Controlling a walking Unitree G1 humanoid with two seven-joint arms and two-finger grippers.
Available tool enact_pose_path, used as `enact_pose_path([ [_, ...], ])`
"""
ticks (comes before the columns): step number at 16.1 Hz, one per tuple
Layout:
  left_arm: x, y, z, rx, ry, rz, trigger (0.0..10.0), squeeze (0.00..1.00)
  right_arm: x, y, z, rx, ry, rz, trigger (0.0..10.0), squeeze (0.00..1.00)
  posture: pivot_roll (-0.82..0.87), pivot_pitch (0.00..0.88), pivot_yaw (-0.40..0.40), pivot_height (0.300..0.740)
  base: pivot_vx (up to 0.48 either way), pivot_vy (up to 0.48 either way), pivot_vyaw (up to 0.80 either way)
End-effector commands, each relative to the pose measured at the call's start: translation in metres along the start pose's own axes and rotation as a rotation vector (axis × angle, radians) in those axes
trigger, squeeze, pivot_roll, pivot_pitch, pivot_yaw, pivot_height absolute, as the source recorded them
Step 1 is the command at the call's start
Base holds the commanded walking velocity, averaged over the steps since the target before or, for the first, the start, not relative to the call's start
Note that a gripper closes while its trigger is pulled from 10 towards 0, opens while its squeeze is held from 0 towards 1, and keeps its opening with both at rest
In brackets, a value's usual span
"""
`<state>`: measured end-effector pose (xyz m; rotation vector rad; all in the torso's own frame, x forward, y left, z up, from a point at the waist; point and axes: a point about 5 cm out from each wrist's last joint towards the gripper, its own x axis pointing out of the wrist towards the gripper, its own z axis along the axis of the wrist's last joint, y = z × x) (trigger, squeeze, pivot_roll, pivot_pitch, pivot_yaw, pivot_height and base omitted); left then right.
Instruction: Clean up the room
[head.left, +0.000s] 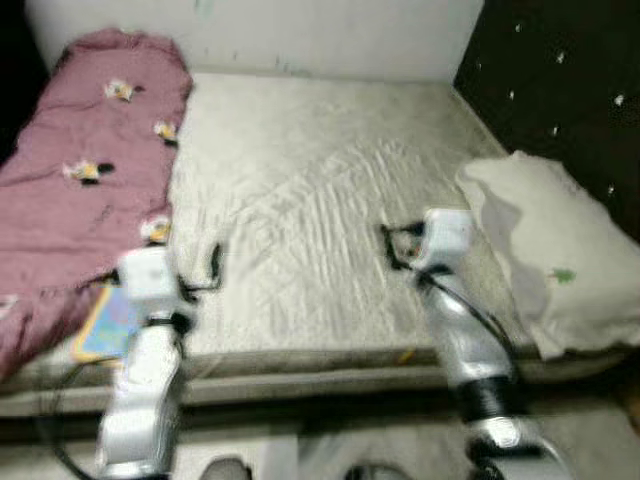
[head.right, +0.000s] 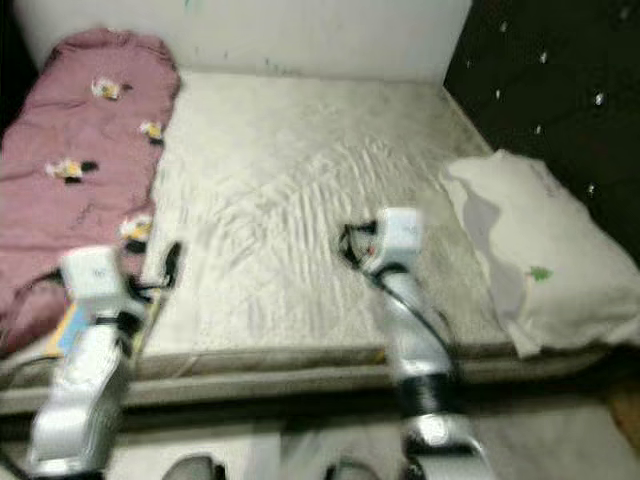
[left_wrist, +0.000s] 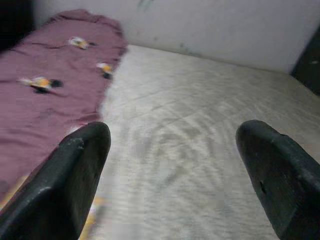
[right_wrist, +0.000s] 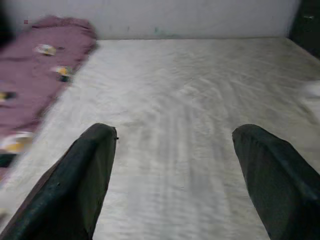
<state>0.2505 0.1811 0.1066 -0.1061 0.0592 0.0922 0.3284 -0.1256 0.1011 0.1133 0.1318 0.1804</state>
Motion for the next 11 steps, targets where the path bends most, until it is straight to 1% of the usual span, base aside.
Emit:
enact_pose_path([
  [1,0.0009,-0.0079,0.0017,-0.014,-0.006,-0.021,10.0,0.00,-0.0015,-0.0120,0.0029,-0.020,-0.009,-0.030,10.0,0.00,0.01,0.000,-0.061,0.740,0.000,0.480,0.00],
  [5,0.0020,-0.0089,0.0034,-0.007,-0.018,-0.025,10.0,0.00,-0.0008,-0.0114,0.0022,-0.031,-0.007,-0.030,10.0,0.00,0.01,0.000,-0.061,0.740,0.000,0.480,0.00],
  [6,0.0019,-0.0088,0.0036,-0.008,-0.020,-0.024,10.0,0.00,-0.0007,-0.0108,0.0022,-0.033,-0.006,-0.027,10.0,0.00,0.01,0.000,-0.061,0.740,0.000,0.281,0.00],
  [8,0.0003,-0.0086,0.0048,-0.003,-0.034,-0.025,10.0,0.00,-0.0005,-0.0101,0.0021,-0.038,-0.005,-0.021,10.0,0.00,0.01,0.000,-0.062,0.740,0.000,0.000,0.00],
  [9,0.0000,-0.0089,0.0048,-0.008,-0.033,-0.030,10.0,0.00,-0.0003,-0.0101,0.0024,-0.039,-0.006,-0.020,10.0,0.00,0.01,0.000,-0.062,0.740,0.000,0.000,0.00],
  [10,-0.0015,-0.0104,0.0065,-0.031,-0.047,-0.054,10.0,0.00,-0.0002,-0.0098,0.0024,-0.041,-0.007,-0.017,10.0,0.00,0.01,0.000,-0.062,0.740,0.000,0.000,0.00],
  [11,-0.0017,-0.0110,0.0079,-0.029,-0.054,-0.058,10.0,0.00,0.0002,-0.0097,0.0028,-0.043,-0.008,-0.014,10.0,0.00,0.01,0.000,-0.063,0.740,0.000,0.000,0.00],
])
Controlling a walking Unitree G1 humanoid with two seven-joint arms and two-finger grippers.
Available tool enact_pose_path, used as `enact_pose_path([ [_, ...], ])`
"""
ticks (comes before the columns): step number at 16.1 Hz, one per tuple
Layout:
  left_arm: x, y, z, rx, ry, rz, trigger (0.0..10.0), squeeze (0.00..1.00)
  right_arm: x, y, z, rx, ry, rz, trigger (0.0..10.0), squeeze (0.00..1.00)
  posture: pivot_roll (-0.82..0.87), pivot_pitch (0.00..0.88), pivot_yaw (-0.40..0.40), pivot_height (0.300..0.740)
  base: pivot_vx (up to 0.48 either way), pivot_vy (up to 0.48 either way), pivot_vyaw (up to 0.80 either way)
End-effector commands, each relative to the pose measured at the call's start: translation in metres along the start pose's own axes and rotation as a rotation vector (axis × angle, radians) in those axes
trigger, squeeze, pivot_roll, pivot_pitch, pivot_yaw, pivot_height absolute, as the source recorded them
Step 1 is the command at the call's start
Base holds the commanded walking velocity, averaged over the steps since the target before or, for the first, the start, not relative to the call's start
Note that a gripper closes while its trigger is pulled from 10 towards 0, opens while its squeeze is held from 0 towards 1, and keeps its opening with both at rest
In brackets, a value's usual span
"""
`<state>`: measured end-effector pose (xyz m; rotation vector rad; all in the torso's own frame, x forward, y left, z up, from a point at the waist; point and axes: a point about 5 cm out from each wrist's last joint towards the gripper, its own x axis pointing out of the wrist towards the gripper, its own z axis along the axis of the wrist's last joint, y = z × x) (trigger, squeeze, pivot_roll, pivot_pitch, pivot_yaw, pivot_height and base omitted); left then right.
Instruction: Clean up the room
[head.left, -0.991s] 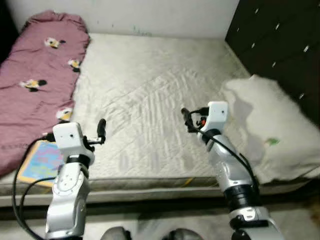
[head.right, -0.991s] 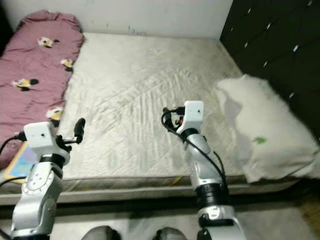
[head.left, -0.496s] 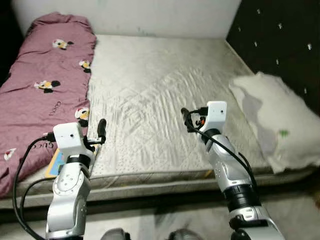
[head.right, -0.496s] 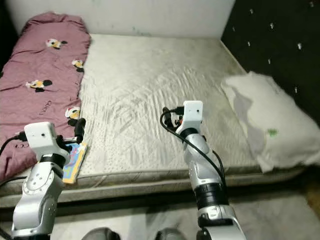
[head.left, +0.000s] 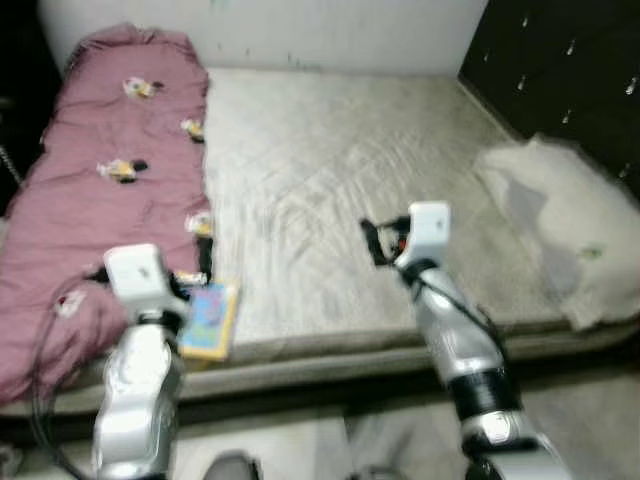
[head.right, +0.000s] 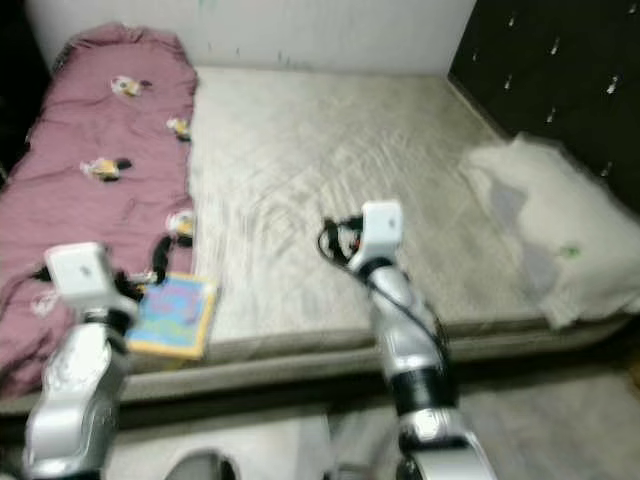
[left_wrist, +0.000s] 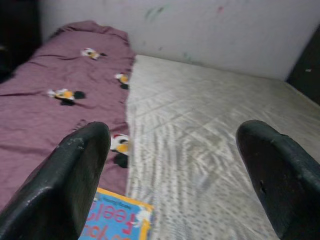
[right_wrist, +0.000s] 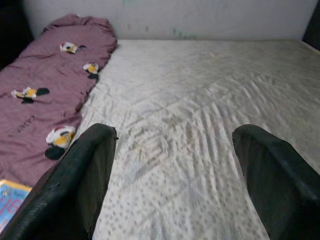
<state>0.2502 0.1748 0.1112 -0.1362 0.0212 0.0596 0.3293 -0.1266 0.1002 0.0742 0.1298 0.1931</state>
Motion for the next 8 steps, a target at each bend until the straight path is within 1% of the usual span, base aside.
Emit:
enact_pose_path([
  [1,-0.0004,-0.0053,0.0046,-0.012,-0.025,-0.033,10.0,0.00,-0.0006,-0.0085,0.0030,-0.004,-0.010,-0.024,10.0,0.00,0.01,0.000,-0.063,0.740,0.337,0.000,0.00],
  [8,0.0004,-0.0059,0.0049,-0.013,-0.026,-0.038,10.0,0.00,0.0001,-0.0077,0.0036,-0.008,-0.011,-0.020,10.0,0.00,0.01,0.000,-0.063,0.740,0.364,0.000,0.00],
])
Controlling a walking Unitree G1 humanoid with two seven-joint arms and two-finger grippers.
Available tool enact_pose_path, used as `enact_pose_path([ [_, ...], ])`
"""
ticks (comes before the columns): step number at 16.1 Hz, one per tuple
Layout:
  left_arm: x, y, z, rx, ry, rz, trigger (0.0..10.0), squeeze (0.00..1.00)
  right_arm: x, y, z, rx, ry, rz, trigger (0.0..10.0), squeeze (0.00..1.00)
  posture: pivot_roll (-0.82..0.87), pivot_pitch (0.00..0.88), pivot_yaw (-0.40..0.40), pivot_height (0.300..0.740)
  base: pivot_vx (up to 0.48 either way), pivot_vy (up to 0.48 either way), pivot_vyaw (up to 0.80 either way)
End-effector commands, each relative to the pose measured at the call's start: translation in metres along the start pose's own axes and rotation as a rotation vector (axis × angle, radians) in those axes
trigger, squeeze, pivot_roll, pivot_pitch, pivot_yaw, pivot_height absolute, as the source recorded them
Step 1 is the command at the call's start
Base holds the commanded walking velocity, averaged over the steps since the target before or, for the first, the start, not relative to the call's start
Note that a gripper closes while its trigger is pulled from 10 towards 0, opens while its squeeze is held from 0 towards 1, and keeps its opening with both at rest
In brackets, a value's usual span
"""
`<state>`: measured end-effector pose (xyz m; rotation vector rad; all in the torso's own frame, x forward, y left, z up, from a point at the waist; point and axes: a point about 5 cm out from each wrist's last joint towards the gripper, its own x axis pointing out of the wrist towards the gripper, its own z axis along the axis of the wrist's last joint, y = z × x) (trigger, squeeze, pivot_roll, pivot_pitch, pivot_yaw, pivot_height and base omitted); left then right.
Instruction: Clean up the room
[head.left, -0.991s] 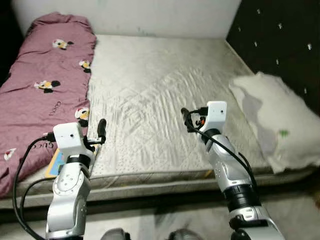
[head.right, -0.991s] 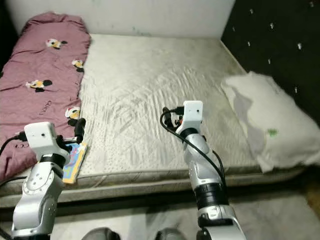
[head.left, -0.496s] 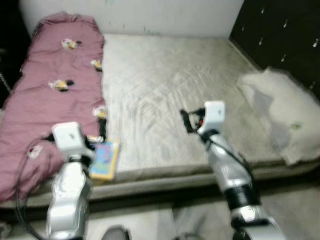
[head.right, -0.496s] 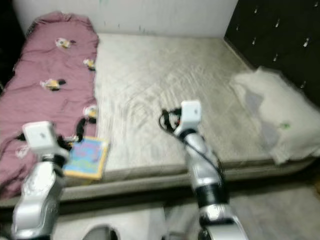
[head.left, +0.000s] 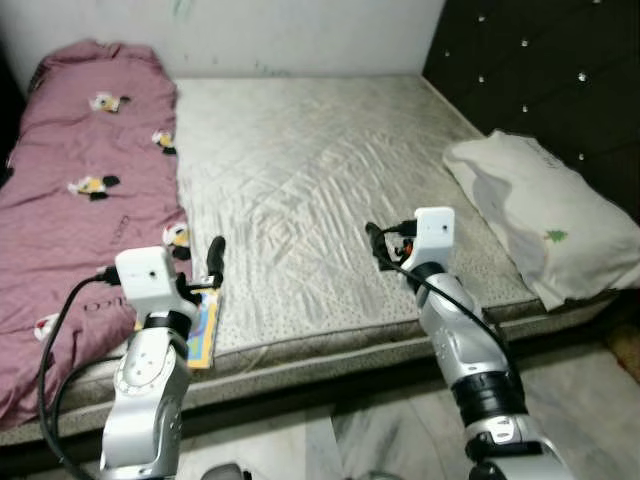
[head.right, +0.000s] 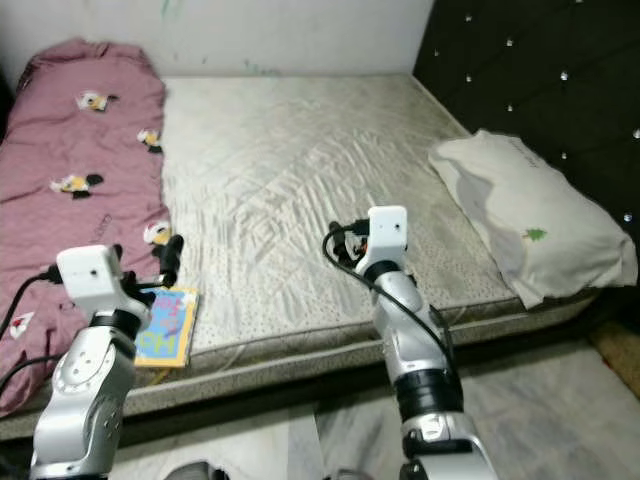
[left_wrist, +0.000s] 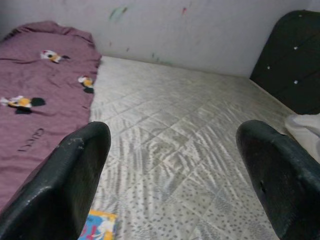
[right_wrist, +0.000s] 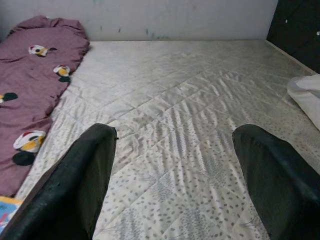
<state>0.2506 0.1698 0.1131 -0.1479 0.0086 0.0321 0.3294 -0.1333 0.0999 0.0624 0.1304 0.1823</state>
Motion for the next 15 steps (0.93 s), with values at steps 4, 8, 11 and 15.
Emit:
enact_pose_path([
  [4,0.0002,-0.0008,0.0035,0.000,-0.014,-0.012,10.0,0.00,0.0011,-0.0007,0.0033,0.004,-0.012,-0.009,10.0,0.00,0.01,0.000,-0.061,0.740,0.365,0.000,0.00],
  [8,0.0006,-0.0010,0.0032,0.001,-0.012,-0.014,10.0,0.00,0.0009,-0.0010,0.0031,0.003,-0.012,-0.014,10.0,0.00,0.01,0.000,-0.060,0.740,0.362,0.000,0.00],
  [11,0.0012,-0.0013,0.0028,0.020,-0.009,0.012,10.0,0.00,0.0009,-0.0016,0.0030,0.001,-0.011,-0.017,10.0,0.00,0.01,0.000,-0.060,0.740,0.115,0.000,0.00],
  [15,0.0012,-0.0001,0.0000,0.005,0.010,0.015,10.0,0.00,0.0011,-0.0017,0.0031,0.000,-0.011,-0.017,10.0,0.00,0.01,0.000,-0.060,0.740,0.000,0.218,0.00],
])
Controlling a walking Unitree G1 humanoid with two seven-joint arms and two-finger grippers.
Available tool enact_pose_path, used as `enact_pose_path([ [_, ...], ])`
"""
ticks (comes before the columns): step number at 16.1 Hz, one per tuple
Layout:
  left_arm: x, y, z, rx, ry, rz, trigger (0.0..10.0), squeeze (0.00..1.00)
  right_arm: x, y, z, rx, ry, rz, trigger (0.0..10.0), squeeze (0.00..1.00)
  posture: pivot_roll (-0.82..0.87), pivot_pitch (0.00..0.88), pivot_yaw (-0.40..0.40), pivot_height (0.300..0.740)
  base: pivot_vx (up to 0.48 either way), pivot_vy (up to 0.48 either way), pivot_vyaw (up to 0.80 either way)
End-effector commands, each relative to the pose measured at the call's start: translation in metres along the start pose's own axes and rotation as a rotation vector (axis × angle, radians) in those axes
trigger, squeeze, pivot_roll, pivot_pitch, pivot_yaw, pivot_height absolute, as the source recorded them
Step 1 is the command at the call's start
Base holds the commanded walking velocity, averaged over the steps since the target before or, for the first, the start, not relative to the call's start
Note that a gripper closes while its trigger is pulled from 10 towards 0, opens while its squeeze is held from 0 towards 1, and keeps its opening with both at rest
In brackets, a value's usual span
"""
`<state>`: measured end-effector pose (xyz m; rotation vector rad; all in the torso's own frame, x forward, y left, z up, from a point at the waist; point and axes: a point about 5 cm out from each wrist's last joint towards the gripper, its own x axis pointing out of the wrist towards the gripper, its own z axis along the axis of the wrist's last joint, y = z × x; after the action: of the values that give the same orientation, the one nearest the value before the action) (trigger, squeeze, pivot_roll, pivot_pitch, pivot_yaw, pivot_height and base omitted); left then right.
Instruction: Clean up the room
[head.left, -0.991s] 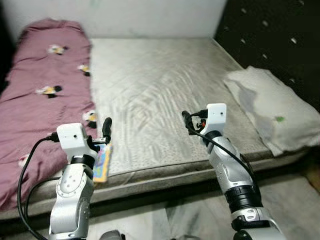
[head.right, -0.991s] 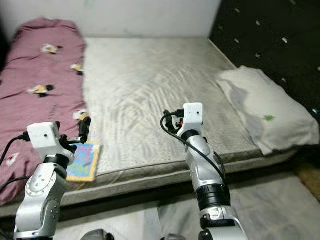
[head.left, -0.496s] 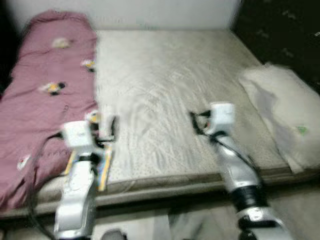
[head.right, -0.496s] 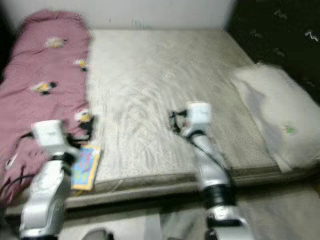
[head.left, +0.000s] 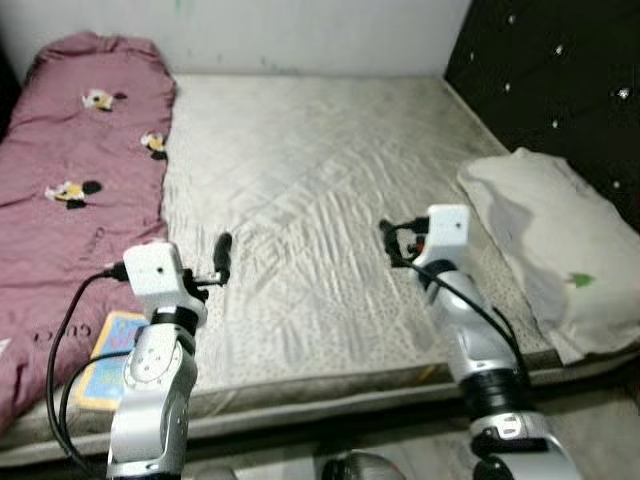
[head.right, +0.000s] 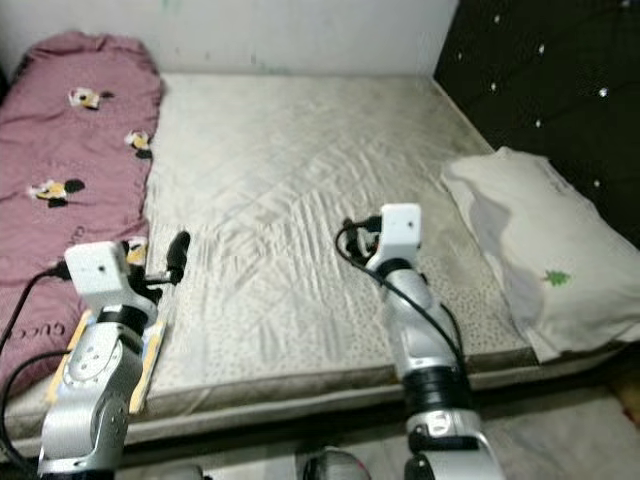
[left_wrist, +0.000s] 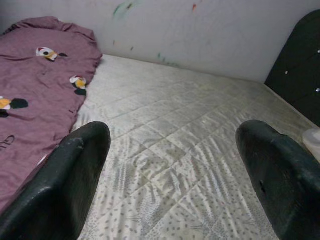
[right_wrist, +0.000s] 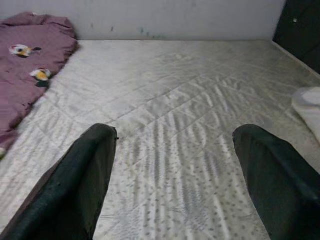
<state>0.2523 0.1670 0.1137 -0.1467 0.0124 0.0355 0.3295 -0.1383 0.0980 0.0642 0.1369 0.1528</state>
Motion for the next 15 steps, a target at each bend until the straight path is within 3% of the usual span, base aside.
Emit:
enact_pose_path([
  [1,-0.001,0.004,0.000,-0.001,0.009,0.016,10.0,0.00,0.002,0.003,0.005,-0.002,-0.016,0.011,10.0,0.00,0.01,0.000,-0.060,0.740,0.000,0.480,0.00],
  [4,-0.001,0.008,0.001,-0.002,-0.003,0.033,10.0,0.00,0.002,0.002,0.005,0.007,-0.017,0.003,10.0,0.00,0.01,0.000,-0.060,0.740,0.000,0.480,0.00],
  [9,-0.016,0.025,-0.002,0.025,0.007,0.102,10.0,0.00,-0.002,-0.004,0.004,0.013,-0.022,-0.016,10.0,0.00,0.01,0.000,-0.056,0.740,0.000,0.480,0.00],
  [15,-0.017,0.024,-0.003,0.036,-0.001,0.114,10.0,0.00,-0.002,-0.001,0.002,0.004,-0.012,0.000,10.0,0.00,0.01,0.000,-0.058,0.740,0.000,0.480,0.00],
])
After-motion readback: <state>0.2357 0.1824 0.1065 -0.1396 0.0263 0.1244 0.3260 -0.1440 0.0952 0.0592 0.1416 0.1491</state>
